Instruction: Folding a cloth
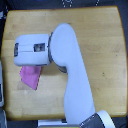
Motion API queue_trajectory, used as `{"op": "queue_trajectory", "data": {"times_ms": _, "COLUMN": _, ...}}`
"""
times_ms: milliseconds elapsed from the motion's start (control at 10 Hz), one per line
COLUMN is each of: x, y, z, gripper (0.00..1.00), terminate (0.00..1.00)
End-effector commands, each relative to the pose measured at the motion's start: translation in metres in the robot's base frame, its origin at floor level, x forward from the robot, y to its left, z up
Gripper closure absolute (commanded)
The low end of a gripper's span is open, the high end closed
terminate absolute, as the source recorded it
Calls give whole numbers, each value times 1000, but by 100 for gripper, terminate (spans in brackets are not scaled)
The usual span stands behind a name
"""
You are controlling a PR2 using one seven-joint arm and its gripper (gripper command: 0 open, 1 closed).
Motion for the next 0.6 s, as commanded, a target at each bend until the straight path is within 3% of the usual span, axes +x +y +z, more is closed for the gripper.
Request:
{"op": "queue_trajectory", "data": {"times_ms": 0, "x": 48, "y": -15, "z": 67, "gripper": 0, "terminate": 0}}
{"op": "queue_trajectory", "data": {"times_ms": 200, "x": 83, "y": -44, "z": 110, "gripper": 0, "terminate": 0}}
{"op": "queue_trajectory", "data": {"times_ms": 500, "x": 90, "y": -72, "z": 136, "gripper": 0, "terminate": 0}}
